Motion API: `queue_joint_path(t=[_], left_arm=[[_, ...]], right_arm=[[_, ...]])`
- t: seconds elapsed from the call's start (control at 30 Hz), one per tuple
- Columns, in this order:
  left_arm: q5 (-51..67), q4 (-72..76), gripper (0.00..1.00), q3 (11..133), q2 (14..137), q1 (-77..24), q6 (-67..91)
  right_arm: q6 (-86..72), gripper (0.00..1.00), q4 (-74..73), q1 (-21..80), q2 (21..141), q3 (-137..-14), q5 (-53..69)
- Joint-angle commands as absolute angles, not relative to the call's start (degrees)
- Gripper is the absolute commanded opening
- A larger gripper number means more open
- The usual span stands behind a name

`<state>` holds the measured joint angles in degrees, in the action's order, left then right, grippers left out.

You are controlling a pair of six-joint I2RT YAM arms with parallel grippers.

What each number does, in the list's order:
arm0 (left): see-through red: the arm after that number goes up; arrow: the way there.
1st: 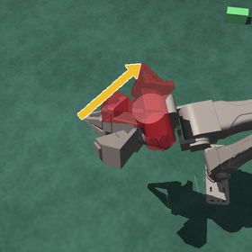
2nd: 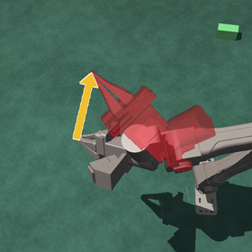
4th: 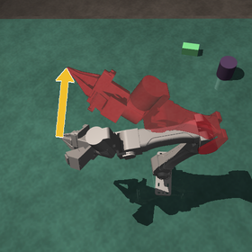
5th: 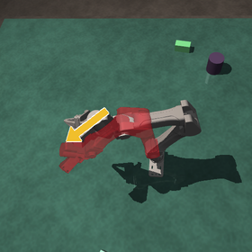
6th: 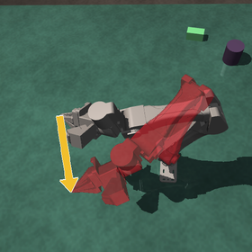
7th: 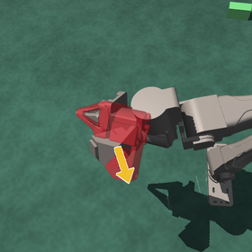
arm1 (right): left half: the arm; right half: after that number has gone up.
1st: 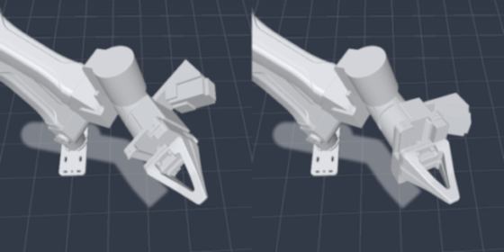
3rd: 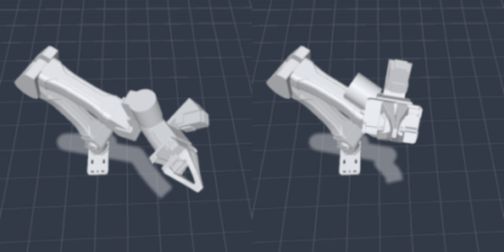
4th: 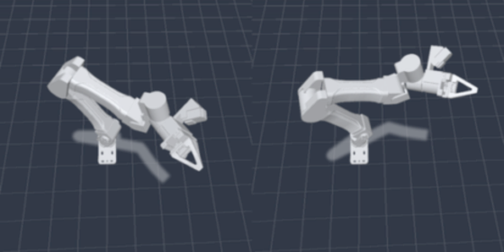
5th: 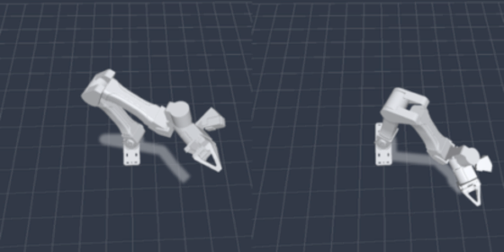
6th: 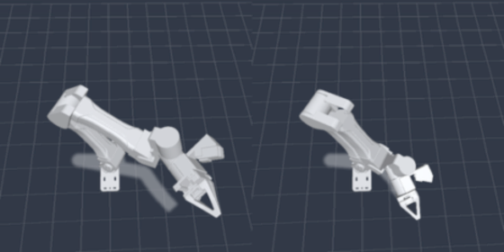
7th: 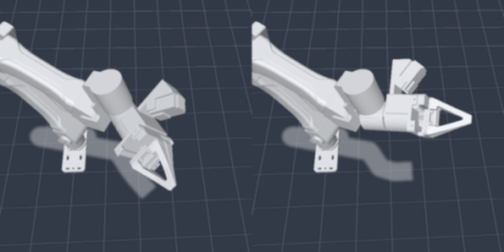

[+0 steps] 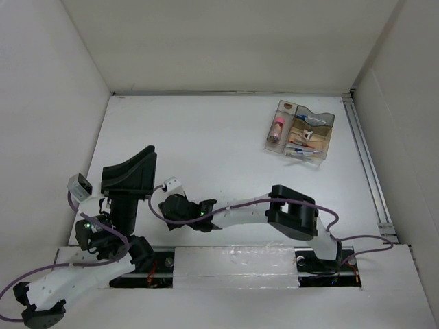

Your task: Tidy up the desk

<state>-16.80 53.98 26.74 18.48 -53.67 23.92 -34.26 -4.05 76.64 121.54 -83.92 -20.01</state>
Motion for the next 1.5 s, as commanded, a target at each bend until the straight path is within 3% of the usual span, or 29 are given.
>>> queue_joint_path(t=[0.0,0.27,0.33,0.37,0.4,0.5,0.67,0.87,1.1,1.17,1.47], left_arm=[[-17.31,55.28,0.36,27.51,17.93,-54.05,22.50],[-18.28,55.20,0.36,27.51,18.02,-54.05,22.06],[-17.93,55.54,0.36,27.51,18.54,-54.05,22.15],[-17.93,55.55,0.36,27.51,18.72,-54.05,22.15],[-17.84,55.55,0.36,27.60,18.89,-54.05,22.15],[-18.19,55.46,0.36,27.69,19.25,-54.05,22.24],[-17.93,55.90,0.37,27.94,20.83,-54.05,22.50],[-17.49,56.34,0.37,27.95,22.32,-54.05,22.68],[-16.79,56.78,0.37,28.04,24.52,-54.05,23.55],[-16.44,57.30,0.37,27.69,24.70,-54.05,23.99],[-16.26,57.66,0.37,27.86,25.22,-54.05,23.64]], right_arm=[[-32.35,0.57,-7.46,77.17,123.39,-88.32,-22.49],[-30.15,0.48,-11.69,77.70,126.47,-90.00,-27.59],[-30.93,0.12,-14.65,77.70,127.52,-90.70,-30.82],[-30.94,0.03,-14.68,77.70,127.53,-90.70,-30.85],[-31.72,0.00,-14.59,77.09,127.01,-90.01,-31.20],[-35.75,0.00,-12.66,74.10,124.46,-84.65,-30.94],[-42.70,0.00,-5.81,65.85,109.54,-70.88,-29.89],[-50.97,0.00,6.14,49.68,88.46,-55.22,-24.36],[-72.82,0.00,10.18,30.09,74.99,-42.38,-22.96],[-77.32,0.00,15.28,21.76,73.66,-37.81,-16.31],[-95.87,0.00,24.50,4.59,77.34,-33.77,-3.11]])
